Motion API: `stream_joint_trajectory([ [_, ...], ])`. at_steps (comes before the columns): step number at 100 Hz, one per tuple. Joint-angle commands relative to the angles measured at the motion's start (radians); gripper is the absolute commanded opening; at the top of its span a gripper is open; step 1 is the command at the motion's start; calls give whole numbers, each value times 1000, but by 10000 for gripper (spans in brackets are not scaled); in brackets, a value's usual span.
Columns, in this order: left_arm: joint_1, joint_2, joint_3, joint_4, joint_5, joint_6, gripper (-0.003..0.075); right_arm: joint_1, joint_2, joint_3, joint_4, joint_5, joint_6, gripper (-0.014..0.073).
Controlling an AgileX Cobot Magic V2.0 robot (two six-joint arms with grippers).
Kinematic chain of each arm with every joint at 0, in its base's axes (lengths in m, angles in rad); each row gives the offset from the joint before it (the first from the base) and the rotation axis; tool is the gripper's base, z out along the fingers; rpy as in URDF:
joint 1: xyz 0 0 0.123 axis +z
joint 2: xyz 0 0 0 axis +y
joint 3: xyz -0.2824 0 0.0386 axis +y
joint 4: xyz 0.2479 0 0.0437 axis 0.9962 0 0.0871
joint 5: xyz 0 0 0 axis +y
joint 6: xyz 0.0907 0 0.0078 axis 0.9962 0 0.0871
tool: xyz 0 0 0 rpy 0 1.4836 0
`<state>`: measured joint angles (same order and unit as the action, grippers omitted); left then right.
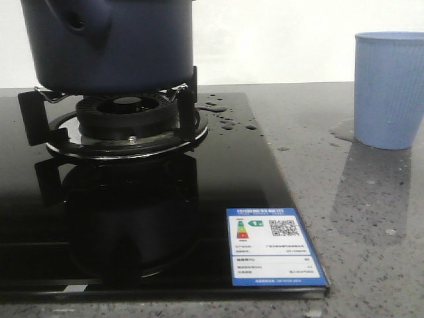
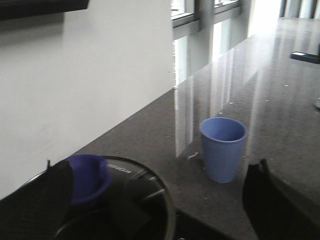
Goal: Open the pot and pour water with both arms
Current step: 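Grasp the purple knob with the left gripper and lift the glass lid, then close the right gripper around the light blue ribbed cup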
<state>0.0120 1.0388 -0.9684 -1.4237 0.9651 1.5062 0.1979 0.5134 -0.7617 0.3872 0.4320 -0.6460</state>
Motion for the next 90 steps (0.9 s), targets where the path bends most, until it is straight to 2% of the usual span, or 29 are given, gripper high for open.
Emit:
stream_joint_trajectory([
  [1,-6,18,-32,-80,-75,15,634,-1,13,-34,17,-115,-11,624],
  [7,-6,44,-32,-90,-86,69,620,-1,13,-34,17,-127,-11,668],
  [19,-6,109,-32,-170,-73,179,620,-1,13,-34,17,-125,-11,666],
  [40,-6,251,-32,-325,41,344,620,-1,11,-34,19,-125,-11,666],
  [60,-6,343,-32,-329,104,382,620,-1,11,-34,39,-125,-11,666],
  [90,-6,404,-62,-338,90,425,620,-1,11,-34,99,-125,-11,666],
])
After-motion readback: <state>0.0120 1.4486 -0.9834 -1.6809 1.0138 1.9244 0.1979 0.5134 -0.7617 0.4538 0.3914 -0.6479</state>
